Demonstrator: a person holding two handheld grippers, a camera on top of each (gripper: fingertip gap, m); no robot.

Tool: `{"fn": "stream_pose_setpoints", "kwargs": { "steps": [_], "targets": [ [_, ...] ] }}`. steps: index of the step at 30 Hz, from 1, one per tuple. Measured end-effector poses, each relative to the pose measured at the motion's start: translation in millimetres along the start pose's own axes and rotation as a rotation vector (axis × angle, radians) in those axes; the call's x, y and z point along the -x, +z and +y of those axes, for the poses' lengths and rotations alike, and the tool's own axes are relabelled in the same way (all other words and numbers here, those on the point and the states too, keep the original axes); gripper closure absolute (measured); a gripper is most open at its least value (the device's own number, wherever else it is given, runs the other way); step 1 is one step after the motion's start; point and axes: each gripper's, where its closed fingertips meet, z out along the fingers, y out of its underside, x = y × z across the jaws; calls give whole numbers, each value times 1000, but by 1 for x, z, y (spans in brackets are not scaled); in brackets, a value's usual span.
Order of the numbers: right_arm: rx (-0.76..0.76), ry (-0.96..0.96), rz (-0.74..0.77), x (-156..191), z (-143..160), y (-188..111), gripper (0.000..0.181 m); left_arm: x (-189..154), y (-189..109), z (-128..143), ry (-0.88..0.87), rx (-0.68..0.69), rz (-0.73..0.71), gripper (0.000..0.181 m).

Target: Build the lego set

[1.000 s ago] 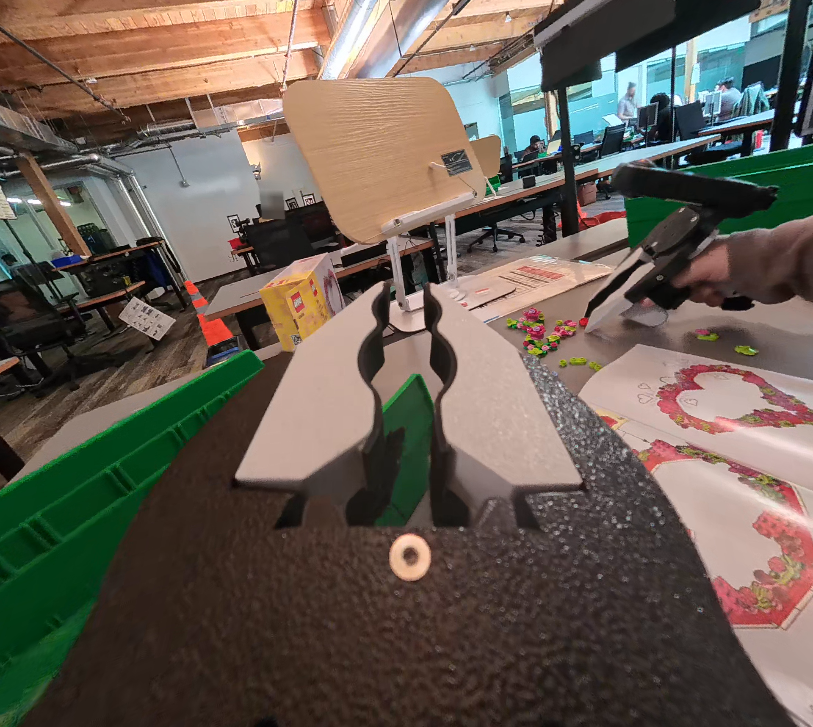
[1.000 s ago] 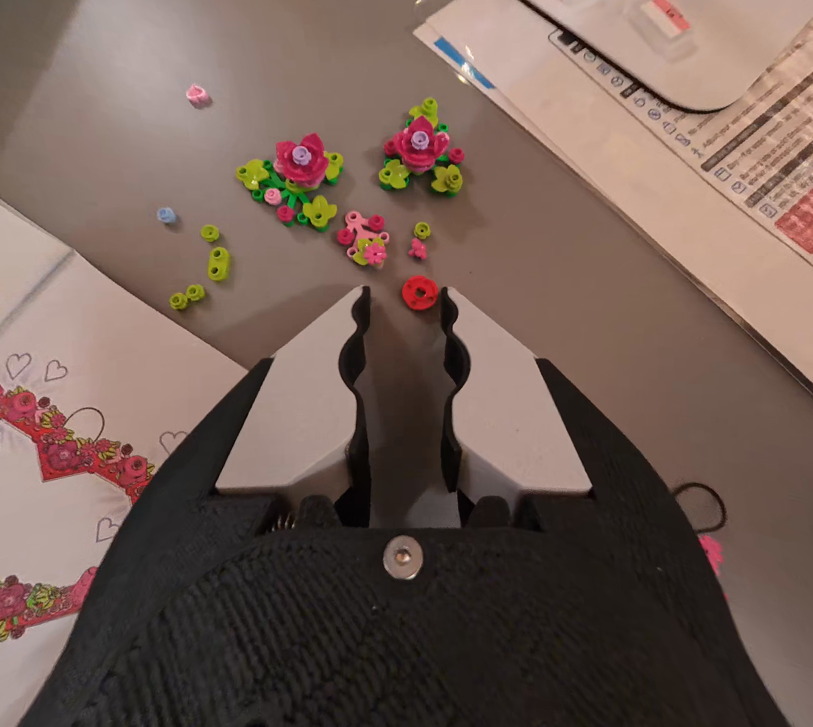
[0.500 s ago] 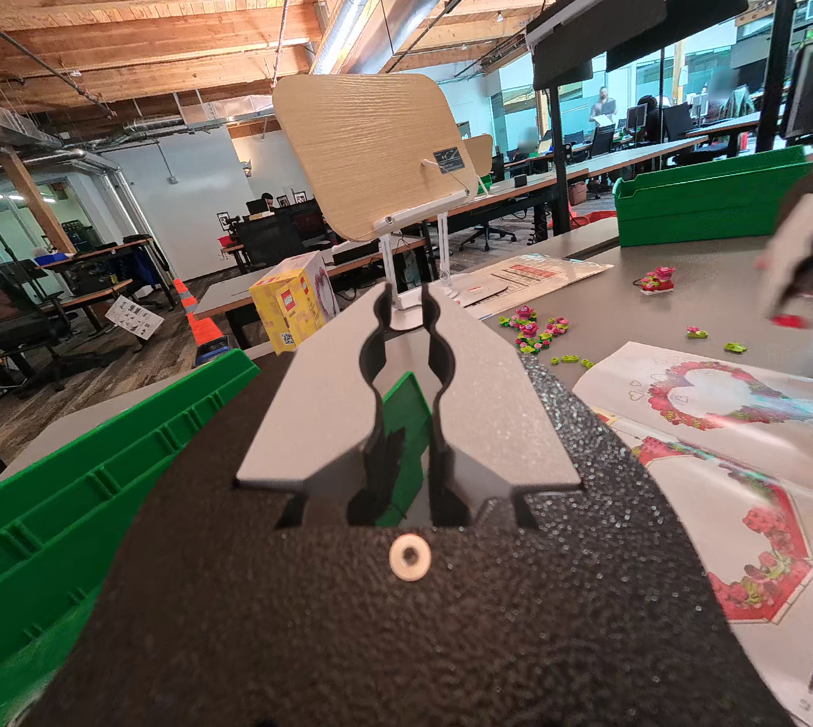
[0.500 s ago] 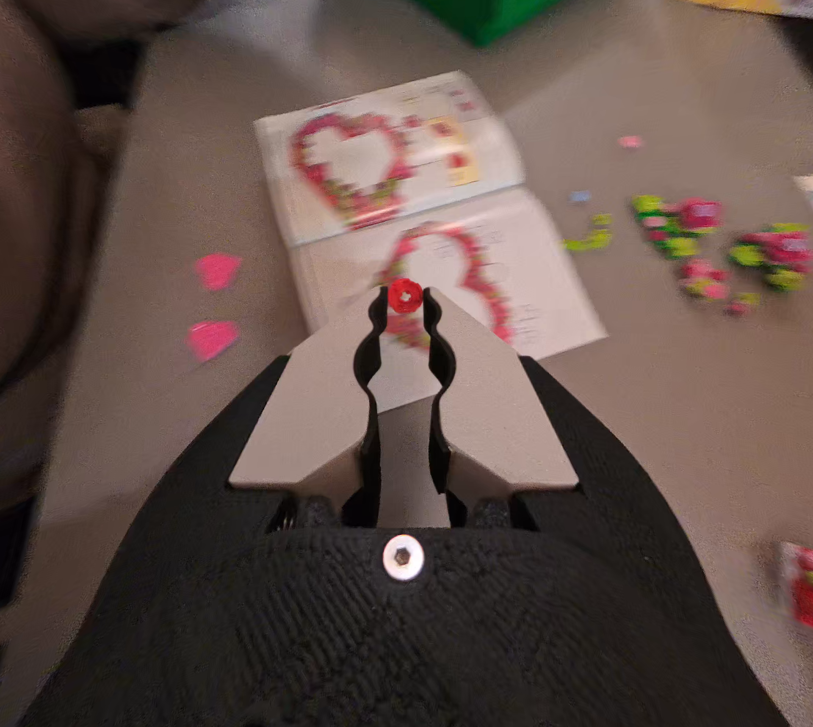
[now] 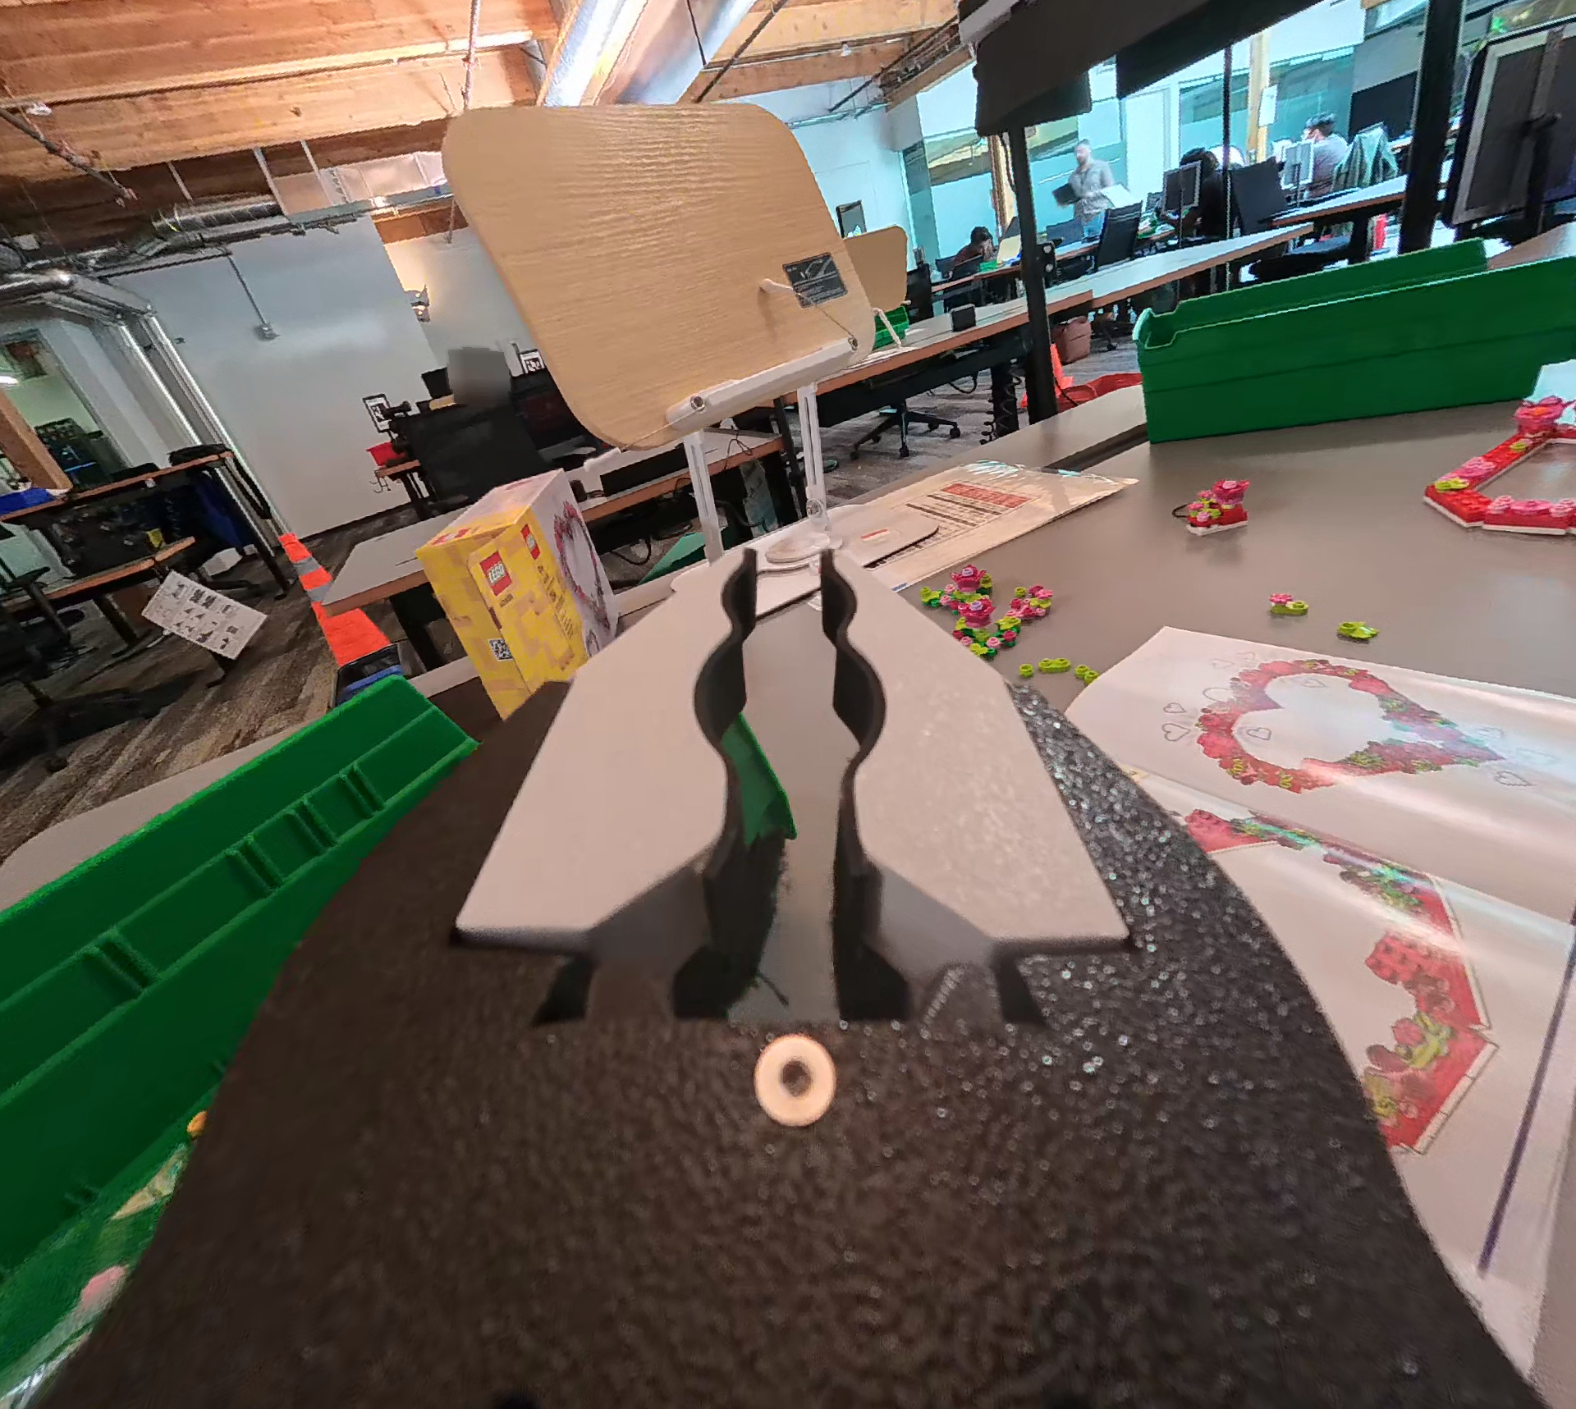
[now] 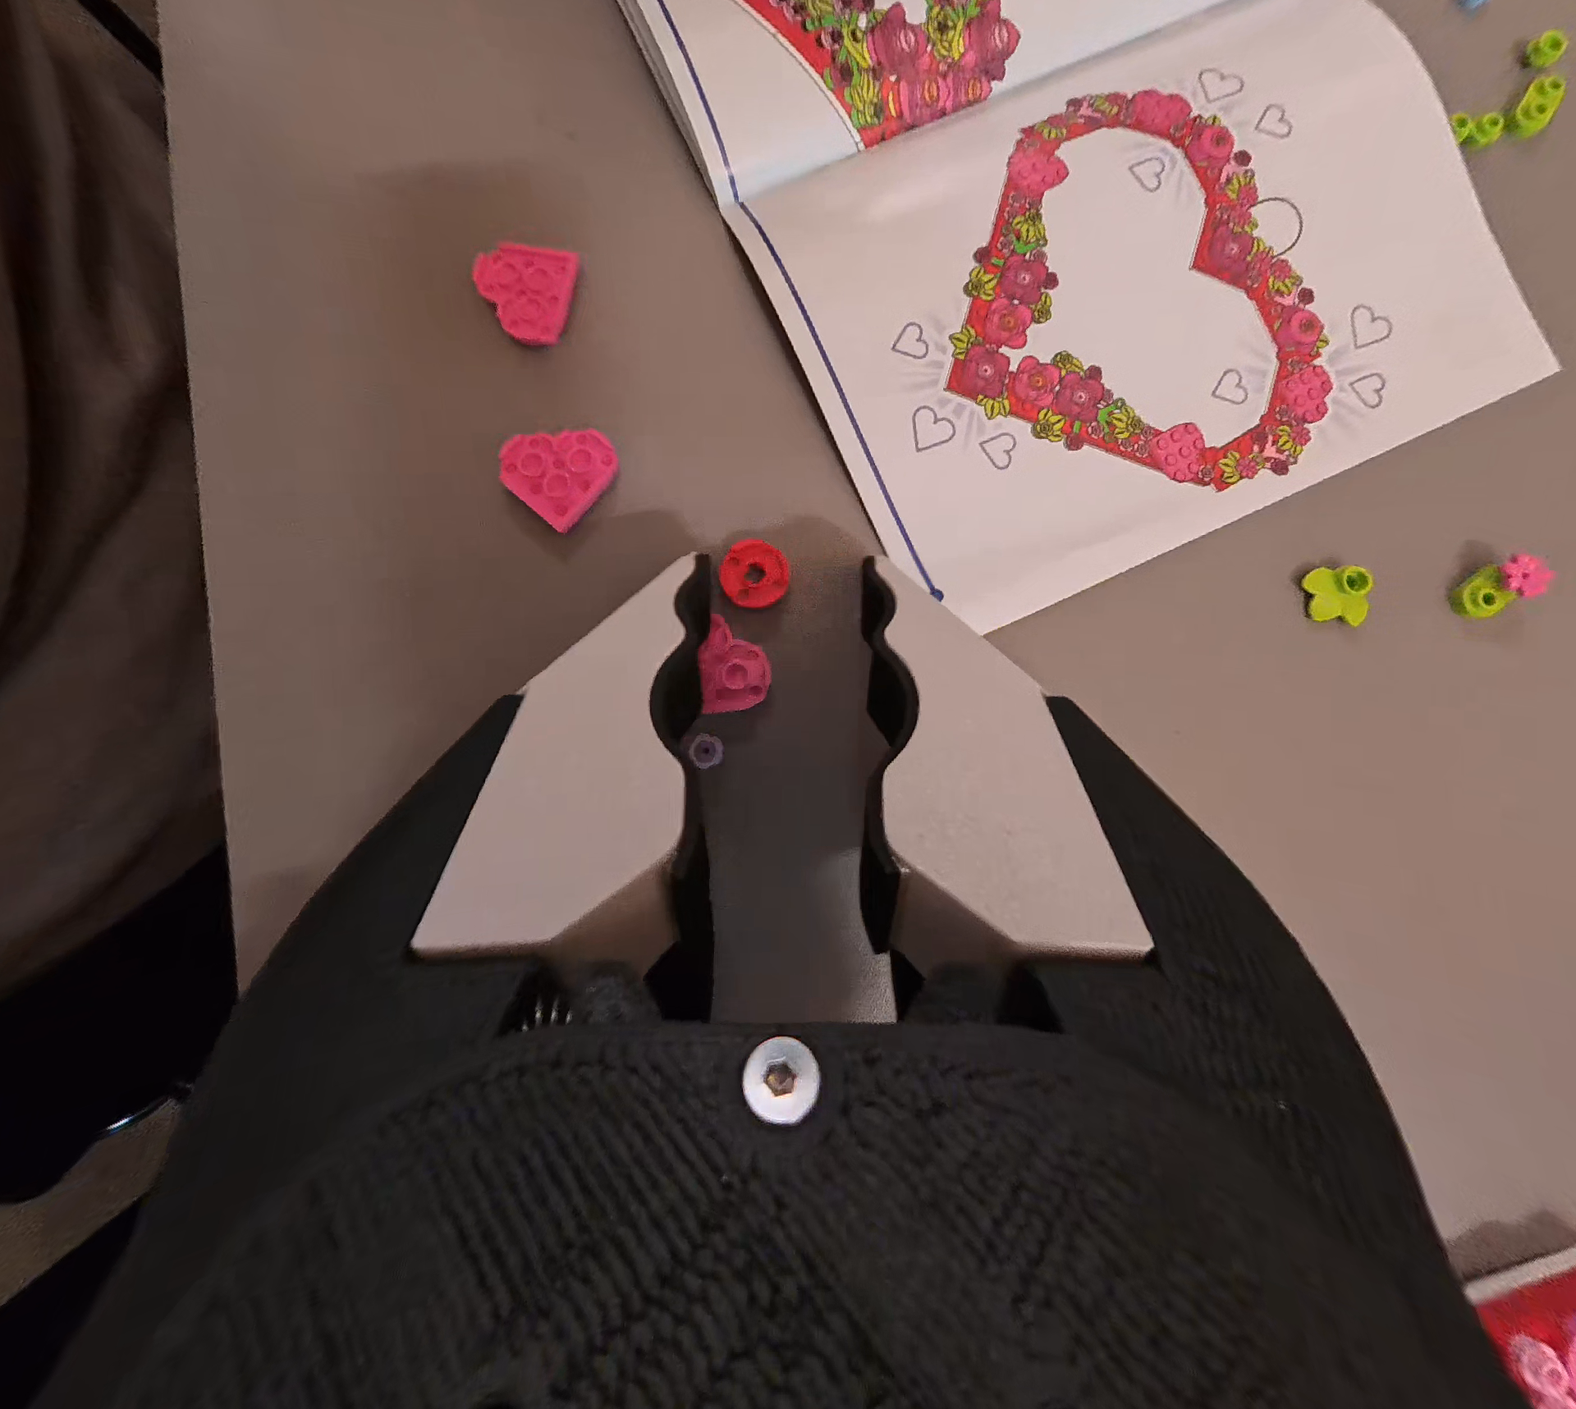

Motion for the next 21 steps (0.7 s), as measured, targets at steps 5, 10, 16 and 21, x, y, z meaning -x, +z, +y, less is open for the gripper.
{"fn": "stream_pose_setpoints", "kwargs": {
  "steps": [5,10,16,21],
  "targets": [
    [-74,-50,57,-1,-16,-19,143,24,-7,-22,76,-18,-64,169],
    [-402,-116,376,-35,-62,-70,144,116,-31,-56,-28,74,-288,151],
    [-612,-41,442,-63,-105,-89,148,174,-42,-79,-210,102,-383,139],
    [-579,-88,351,-86,-166,-61,150,190,-47,-100,-128,71,-427,148]
  ]
}}
